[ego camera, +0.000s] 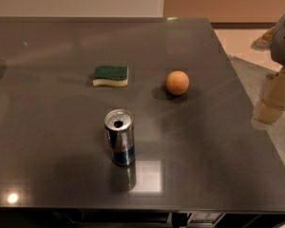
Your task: Pick sponge
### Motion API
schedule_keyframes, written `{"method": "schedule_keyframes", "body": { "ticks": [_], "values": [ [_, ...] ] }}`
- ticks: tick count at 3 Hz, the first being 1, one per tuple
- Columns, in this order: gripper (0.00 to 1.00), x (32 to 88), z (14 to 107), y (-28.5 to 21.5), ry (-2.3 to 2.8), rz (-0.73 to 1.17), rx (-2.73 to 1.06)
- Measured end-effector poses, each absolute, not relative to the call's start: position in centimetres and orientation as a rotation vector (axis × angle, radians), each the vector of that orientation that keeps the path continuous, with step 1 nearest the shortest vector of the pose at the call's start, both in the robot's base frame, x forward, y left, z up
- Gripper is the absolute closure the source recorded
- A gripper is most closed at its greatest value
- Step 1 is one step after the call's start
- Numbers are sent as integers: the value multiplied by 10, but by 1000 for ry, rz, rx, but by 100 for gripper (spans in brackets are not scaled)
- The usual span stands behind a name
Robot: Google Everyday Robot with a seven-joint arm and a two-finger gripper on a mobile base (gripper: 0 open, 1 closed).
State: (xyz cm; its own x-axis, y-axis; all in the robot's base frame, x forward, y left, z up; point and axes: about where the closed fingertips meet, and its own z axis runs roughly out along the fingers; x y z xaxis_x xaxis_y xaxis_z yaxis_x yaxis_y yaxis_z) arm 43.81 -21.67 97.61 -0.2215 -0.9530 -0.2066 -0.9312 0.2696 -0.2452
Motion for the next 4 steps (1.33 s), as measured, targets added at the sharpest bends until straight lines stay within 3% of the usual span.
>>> {"method": "schedule_keyframes", "body": {
  "ticks": [2,4],
  "values": [
    [0,464,977,-195,2169,-37,-1750],
    [0,537,961,-129,2063,75,-1782]
  ]
}}
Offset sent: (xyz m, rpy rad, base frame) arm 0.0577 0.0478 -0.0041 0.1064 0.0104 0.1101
